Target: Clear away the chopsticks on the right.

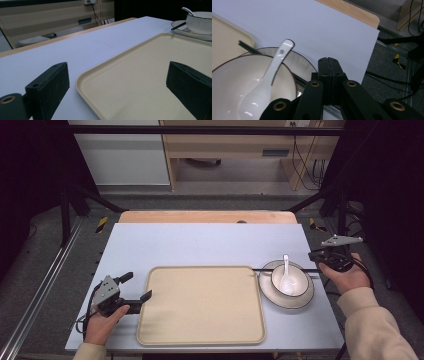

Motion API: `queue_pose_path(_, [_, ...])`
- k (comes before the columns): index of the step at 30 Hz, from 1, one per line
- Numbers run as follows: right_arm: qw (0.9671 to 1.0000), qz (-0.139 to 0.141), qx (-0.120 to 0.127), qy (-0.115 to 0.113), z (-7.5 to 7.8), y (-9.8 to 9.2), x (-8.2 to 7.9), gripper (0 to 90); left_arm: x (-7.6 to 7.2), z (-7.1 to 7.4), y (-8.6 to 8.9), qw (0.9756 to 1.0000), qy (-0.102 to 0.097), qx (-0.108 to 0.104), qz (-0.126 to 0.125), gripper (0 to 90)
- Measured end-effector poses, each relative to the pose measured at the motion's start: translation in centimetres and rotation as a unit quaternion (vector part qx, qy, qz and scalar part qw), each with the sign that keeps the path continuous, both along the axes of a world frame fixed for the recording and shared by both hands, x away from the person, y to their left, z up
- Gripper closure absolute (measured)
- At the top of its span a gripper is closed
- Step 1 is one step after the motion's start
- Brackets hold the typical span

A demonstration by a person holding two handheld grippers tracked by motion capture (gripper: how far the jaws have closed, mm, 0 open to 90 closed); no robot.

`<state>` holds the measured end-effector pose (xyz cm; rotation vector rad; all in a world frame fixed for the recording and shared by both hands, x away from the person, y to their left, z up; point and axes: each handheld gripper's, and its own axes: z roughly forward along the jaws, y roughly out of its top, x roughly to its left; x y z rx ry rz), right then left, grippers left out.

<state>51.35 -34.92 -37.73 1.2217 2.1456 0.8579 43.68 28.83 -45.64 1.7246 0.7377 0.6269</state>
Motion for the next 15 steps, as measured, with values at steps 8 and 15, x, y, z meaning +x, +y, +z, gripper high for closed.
queue_pose_path(8, [0.9991, -0.032, 0.025, 0.012, -2.1, -1.5, 2.1, 90.0, 0.1, -0.1, 0.0, 1.0000, 0.004, 0.004, 0.001, 4.5])
queue_pose_path(15, [0.9980, -0.049, 0.010, 0.038, -3.9, -2.6, 3.0, 90.0, 0.2, -0.3, -0.2, 0.9999, 0.005, 0.009, -0.003, 4.6])
